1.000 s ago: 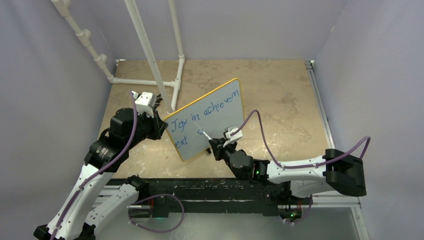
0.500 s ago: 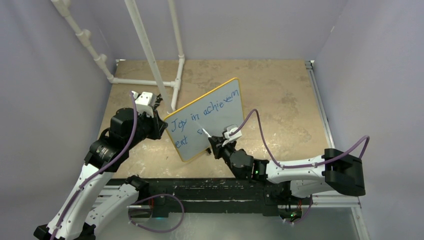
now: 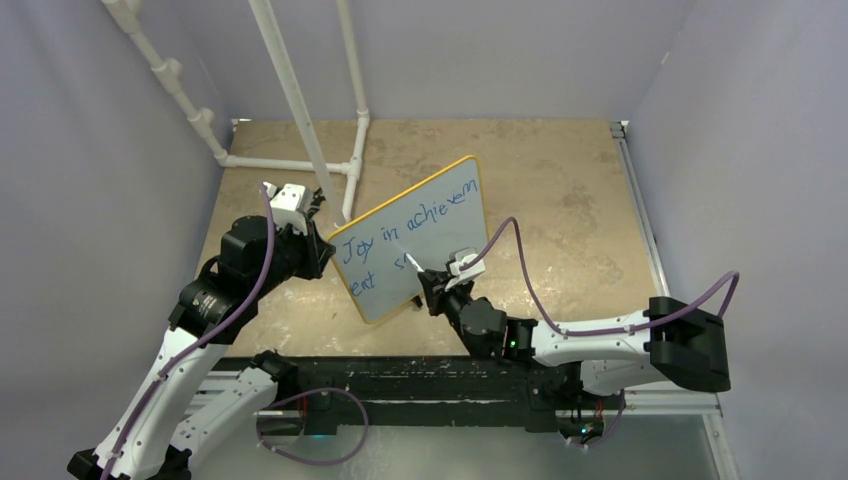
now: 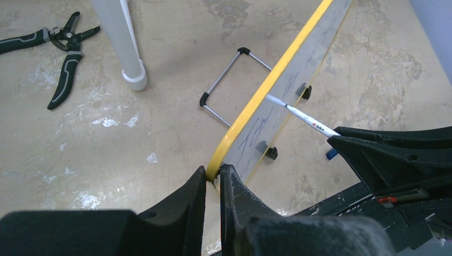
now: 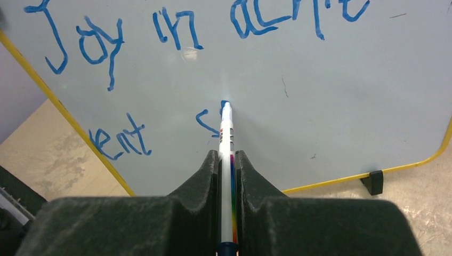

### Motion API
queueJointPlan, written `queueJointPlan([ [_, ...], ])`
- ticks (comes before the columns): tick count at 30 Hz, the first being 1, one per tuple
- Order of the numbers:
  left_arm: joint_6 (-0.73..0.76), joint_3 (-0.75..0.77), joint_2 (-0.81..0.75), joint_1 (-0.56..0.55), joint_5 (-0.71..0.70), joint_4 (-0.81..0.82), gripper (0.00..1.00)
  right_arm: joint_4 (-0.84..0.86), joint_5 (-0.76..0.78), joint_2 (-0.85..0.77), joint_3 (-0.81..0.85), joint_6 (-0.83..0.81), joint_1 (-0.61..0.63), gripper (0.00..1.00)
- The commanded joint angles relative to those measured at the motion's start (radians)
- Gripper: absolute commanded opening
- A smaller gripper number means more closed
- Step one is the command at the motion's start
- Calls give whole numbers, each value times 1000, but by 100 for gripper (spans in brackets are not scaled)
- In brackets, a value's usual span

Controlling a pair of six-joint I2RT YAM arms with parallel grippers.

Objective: Write a sentence on the whiteboard

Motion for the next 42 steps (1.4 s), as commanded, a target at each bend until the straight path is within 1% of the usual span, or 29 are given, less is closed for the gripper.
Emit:
queueJointPlan([
  [1,-17,25,-5,2,1,-2,0,-42,42,11,23,51,-10,0],
  [8,-17,25,-6,2,1,-3,0,-84,27,25,5,117,-8,0],
  [12,-17,25,-6,2,1,-3,0,-91,27,16,2,124,-8,0],
  [17,-17,25,-6,2,1,-3,0,-65,25,-13,6,97,-8,0],
  [21,-19,25,-5,2,1,-4,0,-20,26,-27,22,43,-8,0],
  [29,-18,25,-5,2,1,-3,0,42,41,0,55,-55,-9,0],
  [35,-18,27,-3,2,1,-2,0,49,51,22,66,-67,-17,0],
  [42,-16,28,-2,2,1,-2,0,6,60,14,52,-29,-24,0],
])
